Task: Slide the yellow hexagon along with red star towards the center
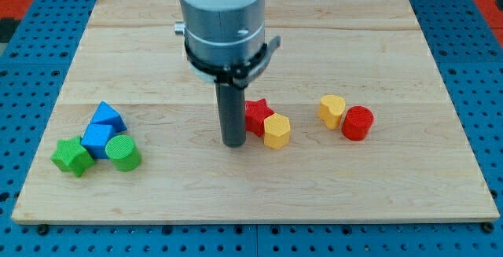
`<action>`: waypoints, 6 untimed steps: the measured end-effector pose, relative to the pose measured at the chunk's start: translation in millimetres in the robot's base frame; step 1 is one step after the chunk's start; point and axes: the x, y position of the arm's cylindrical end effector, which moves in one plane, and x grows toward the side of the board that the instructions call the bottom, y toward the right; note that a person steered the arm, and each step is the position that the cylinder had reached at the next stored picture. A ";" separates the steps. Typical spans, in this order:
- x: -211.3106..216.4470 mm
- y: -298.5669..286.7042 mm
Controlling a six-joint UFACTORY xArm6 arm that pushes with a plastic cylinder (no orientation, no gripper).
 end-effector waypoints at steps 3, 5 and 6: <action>1.0 101.0; -31.8 46.3; -31.8 30.0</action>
